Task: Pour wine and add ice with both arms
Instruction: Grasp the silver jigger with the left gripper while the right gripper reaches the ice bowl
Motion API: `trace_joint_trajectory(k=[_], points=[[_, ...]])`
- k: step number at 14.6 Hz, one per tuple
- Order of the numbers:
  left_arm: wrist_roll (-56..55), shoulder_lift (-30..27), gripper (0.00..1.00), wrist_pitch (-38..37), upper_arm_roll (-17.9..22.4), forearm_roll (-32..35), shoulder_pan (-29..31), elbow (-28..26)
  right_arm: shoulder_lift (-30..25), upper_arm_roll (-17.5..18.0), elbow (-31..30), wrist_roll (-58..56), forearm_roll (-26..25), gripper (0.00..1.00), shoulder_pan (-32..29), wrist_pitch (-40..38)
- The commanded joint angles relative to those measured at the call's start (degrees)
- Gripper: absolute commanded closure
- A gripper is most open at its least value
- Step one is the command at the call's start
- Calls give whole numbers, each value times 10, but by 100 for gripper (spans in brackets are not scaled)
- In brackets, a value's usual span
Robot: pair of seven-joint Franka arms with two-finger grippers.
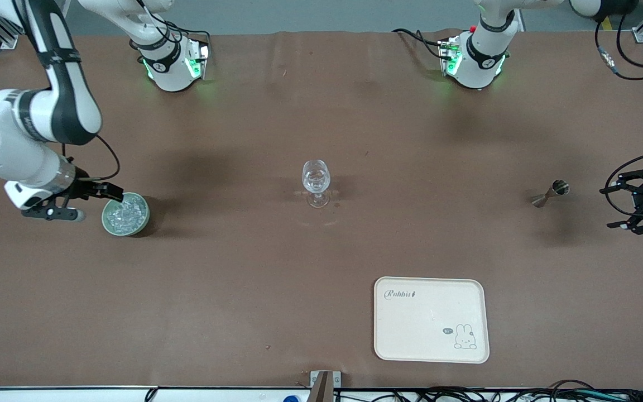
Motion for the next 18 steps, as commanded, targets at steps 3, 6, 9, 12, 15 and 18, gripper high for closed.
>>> trace_joint_trajectory(k=[3,6,9,12,15,18], points=[[43,90,0,-81,26,-58,26,50,24,-2,-49,-6,-36,5,2,72],[95,128,0,-116,26,-79,50,51,52,-3,-60,-6,-45,14,-2,121],[137,149,0,-124,26,-115,65,44,62,-3,-76,-6,-59,28,-2,152],[181,161,0,-180,25,-111,64,30,64,-3,-78,-6,-86,33,-11,153],[206,164,1,-182,21,-124,64,-7,77,-3,-79,-6,-87,33,-11,172],[207,187,4,-185,21,-176,69,-21,83,-3,-88,-6,-87,36,-12,194]])
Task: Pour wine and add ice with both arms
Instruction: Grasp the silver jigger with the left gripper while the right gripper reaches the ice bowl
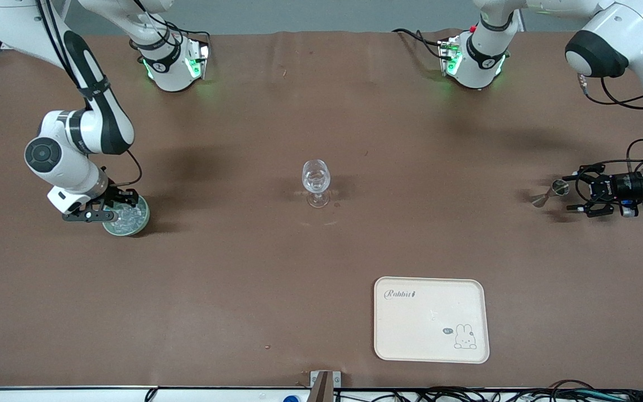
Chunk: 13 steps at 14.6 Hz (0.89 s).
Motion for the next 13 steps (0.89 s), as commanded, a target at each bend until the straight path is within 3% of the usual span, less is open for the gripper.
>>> trace_joint_trajectory(k=[1,5,13], points=[[17,14,5,-11,5,-29,-3,-20,5,2,-20,-3,-10,41,-6,39],[22,12,15,-13,-6,-41,-5,-49,6,2,-24,-2,-10,46,-7,45],[24,13,33,-31,-8,-61,-8,-50,13,3,-25,0,-20,46,-18,65]])
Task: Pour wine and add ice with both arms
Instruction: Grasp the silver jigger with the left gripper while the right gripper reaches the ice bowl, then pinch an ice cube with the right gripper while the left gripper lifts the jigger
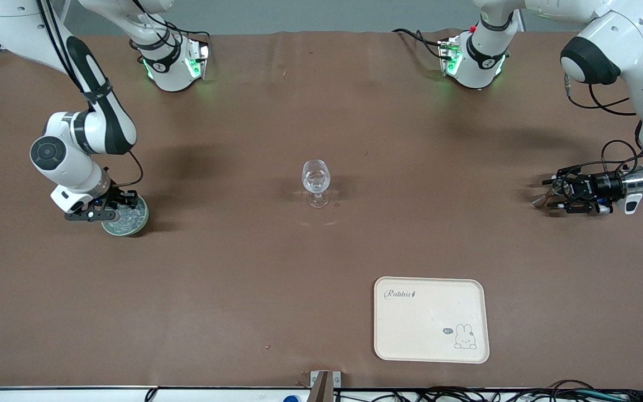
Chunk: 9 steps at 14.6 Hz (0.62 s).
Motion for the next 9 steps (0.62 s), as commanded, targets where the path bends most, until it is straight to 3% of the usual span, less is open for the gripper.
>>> trace_joint_trajectory(k=[1,3,7,9], points=[[7,-4,36,-7,3,-12,-4,-9,3,4,-10,1,-11,47,-9,22],[6,-3,49,-6,3,-18,-1,-11,6,4,-11,4,-11,57,-9,25],[-1,-4,86,-10,3,-18,-1,-11,6,4,-10,6,-11,73,-9,23],[-2,-5,91,-36,5,-19,2,-19,6,4,-8,13,-10,80,-7,16]])
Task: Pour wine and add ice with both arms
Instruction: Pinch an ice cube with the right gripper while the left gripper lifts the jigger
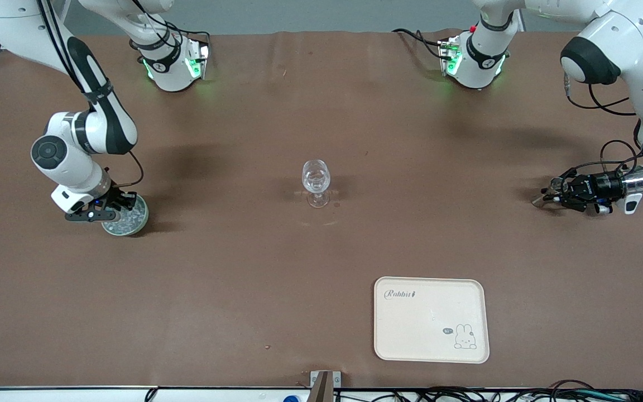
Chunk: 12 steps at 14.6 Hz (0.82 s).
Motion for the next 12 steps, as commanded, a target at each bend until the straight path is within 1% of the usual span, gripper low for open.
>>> trace_joint_trajectory(k=[1,3,4,8,9,12], points=[[-1,-11,99,-25,6,-9,1,-23,3,4,-6,12,-10,81,-7,3],[-5,-25,100,-53,6,-9,-4,-23,2,5,-2,16,-10,85,-5,-5],[-9,-35,100,-65,8,-7,-8,-24,1,5,5,16,-9,89,-5,-22],[-46,-75,100,-80,3,-2,-30,-30,0,8,49,16,-3,94,-3,-98],[-52,-91,100,-80,-4,-2,-36,-42,0,8,59,15,-3,95,-3,-113],[-60,-154,100,-56,-51,-2,-39,-87,-3,13,91,16,-1,96,-3,-168]])
